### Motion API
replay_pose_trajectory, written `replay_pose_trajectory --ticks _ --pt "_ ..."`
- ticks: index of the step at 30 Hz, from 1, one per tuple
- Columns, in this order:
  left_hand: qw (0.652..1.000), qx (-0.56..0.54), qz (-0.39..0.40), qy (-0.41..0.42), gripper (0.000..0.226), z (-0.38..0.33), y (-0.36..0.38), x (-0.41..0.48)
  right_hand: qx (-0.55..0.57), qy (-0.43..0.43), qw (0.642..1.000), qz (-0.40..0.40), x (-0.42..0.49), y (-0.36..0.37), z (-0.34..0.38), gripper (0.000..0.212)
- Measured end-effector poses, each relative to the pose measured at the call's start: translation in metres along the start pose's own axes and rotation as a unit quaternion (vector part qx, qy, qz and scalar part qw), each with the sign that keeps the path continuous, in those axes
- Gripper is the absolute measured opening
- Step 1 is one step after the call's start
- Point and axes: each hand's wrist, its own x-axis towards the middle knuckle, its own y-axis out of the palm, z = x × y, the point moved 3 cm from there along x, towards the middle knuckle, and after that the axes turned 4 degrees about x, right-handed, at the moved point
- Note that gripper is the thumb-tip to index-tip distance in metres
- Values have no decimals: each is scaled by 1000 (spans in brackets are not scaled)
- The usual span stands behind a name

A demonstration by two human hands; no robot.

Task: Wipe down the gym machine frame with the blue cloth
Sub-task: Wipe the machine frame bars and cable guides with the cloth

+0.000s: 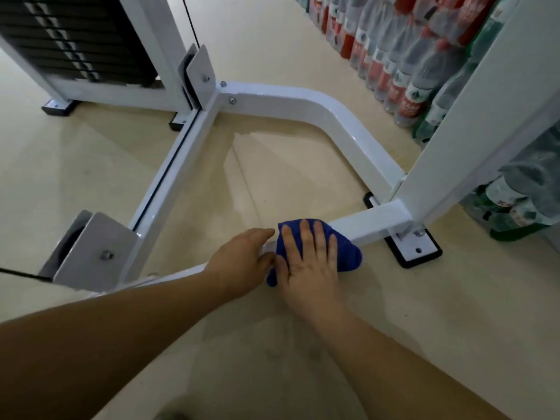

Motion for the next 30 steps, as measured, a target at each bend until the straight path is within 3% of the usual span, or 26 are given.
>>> replay_pose_trajectory --ticks 5,9,12,17,22,27,30 --pt "996 -9 -34 -82 53 20 -14 -45 -21 -48 999 11 4 -1 -8 63" --pt "991 -18 -43 -123 55 26 -20 -77 6 33 999 -35 17 -14 -16 57" --pt "991 -4 -30 -129 57 22 -28 -73 13 32 999 -28 9 -14 -16 59" --pt "997 39 21 -70 55 -1 -25 -20 -2 90 993 -76 14 -33 -61 62" --pt "990 125 68 7 61 -21 11 13 30 192 979 -59 14 -50 -106 63" --pt "997 65 9 37 61 -13 35 5 87 275 957 -28 18 -58 -105 63" --pt "998 -18 -20 62 59 -3 34 3 163 295 938 -76 24 -48 -98 62"
